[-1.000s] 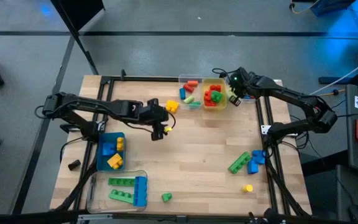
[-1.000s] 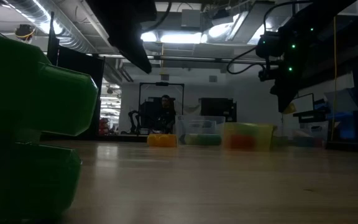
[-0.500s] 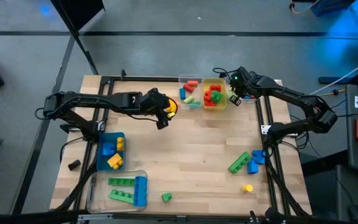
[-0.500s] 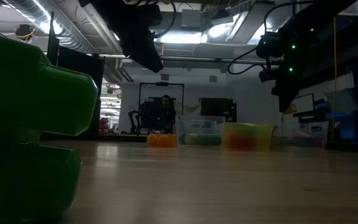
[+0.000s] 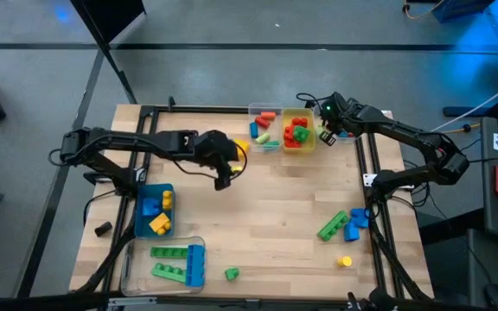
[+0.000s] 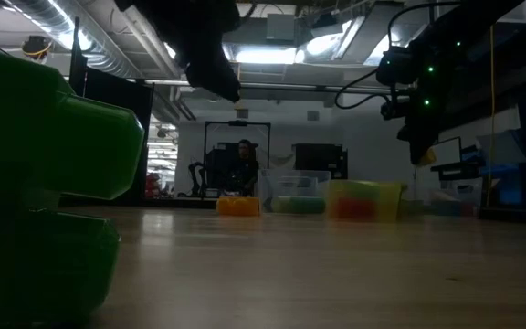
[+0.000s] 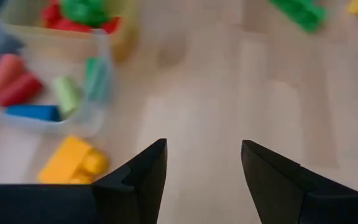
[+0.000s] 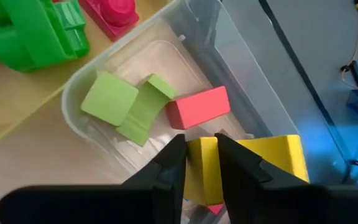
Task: Sort blocks by size
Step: Put the yellow arch block into the top right transparent bin, then put the green 2 stud game piece into the yellow bin
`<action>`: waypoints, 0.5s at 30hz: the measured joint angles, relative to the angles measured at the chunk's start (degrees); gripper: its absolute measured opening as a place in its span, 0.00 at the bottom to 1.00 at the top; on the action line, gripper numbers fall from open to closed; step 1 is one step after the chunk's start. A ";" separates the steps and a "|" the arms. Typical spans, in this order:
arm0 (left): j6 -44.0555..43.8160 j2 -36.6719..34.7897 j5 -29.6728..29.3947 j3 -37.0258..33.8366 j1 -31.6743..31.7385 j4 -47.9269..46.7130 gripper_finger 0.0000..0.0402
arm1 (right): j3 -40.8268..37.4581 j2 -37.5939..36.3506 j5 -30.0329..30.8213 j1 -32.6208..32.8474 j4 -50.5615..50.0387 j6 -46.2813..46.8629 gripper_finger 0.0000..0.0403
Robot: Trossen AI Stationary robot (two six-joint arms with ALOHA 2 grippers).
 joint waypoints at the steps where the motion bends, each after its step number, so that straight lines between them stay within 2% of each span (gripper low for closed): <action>1: 0.00 0.00 0.76 0.00 -0.71 0.02 0.47 | 0.00 0.00 -0.10 0.00 -0.04 0.50 0.22; 10: 3.04 0.00 2.78 0.00 -13.03 3.44 0.47 | 0.00 0.00 1.43 0.00 -0.27 0.91 0.50; 15: 7.84 0.00 2.76 0.00 -20.83 6.98 0.47 | 0.00 0.00 -0.85 0.00 -0.57 1.36 0.58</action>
